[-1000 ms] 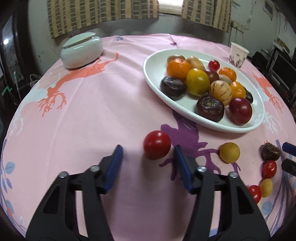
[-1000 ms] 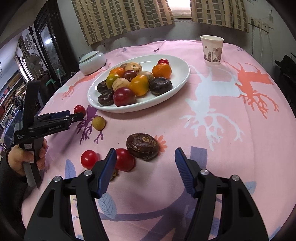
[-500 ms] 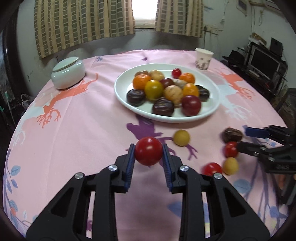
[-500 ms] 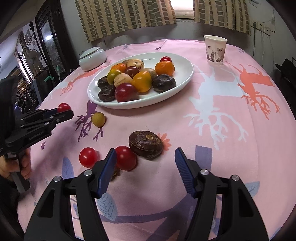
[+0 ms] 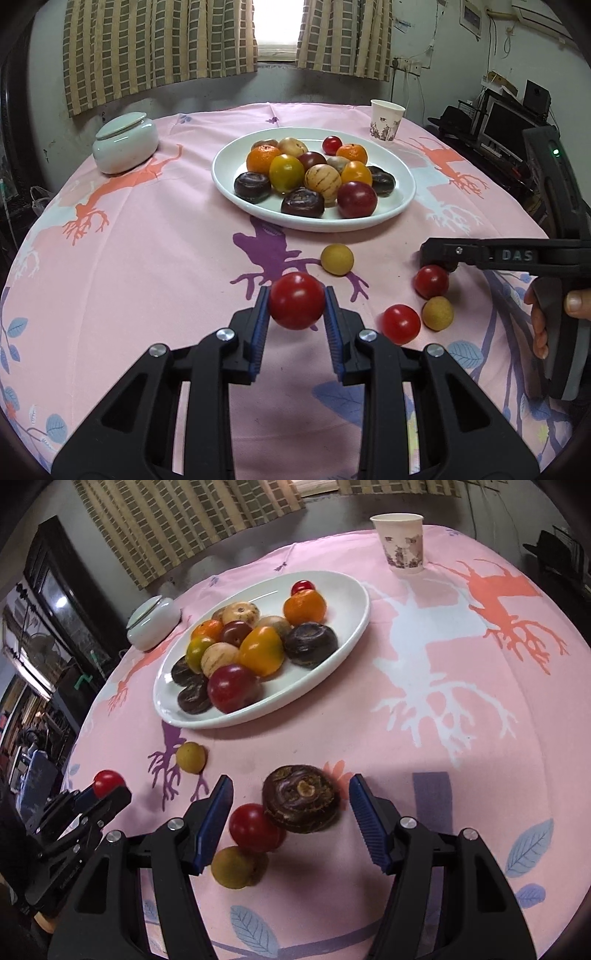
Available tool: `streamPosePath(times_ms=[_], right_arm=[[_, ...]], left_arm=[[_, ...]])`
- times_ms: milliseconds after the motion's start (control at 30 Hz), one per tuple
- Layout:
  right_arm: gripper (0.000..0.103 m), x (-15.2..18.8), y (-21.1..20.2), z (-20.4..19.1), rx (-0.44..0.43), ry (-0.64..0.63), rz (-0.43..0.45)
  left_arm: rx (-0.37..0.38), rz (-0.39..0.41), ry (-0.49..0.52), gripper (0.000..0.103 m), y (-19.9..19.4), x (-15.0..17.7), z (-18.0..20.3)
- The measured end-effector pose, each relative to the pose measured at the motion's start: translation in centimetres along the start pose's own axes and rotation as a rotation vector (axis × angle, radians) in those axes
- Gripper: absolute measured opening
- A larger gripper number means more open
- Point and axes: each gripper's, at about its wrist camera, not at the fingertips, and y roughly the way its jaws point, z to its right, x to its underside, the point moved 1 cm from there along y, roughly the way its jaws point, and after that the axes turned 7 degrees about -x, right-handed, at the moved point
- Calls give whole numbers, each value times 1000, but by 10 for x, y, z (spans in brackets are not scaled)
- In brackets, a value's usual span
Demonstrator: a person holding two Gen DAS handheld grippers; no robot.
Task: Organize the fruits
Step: 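Grasp the brown round fruit with the right tool while the left tool holds the tomato, then place the tomato and brown fruit on the white plate and open both tools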
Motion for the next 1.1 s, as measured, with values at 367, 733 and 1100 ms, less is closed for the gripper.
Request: streamPosePath(times_ms=[367, 733, 1100], right_arm=[[45, 2, 13, -22, 127, -123, -37], [44, -2, -8, 13, -41, 40, -3], [44, -8, -48, -2, 13, -121, 95]], left_arm=[[25, -20, -20, 29, 2, 2, -2], [29, -26, -37, 29, 3, 1, -5], [-8, 13, 27, 29, -10, -16, 3]])
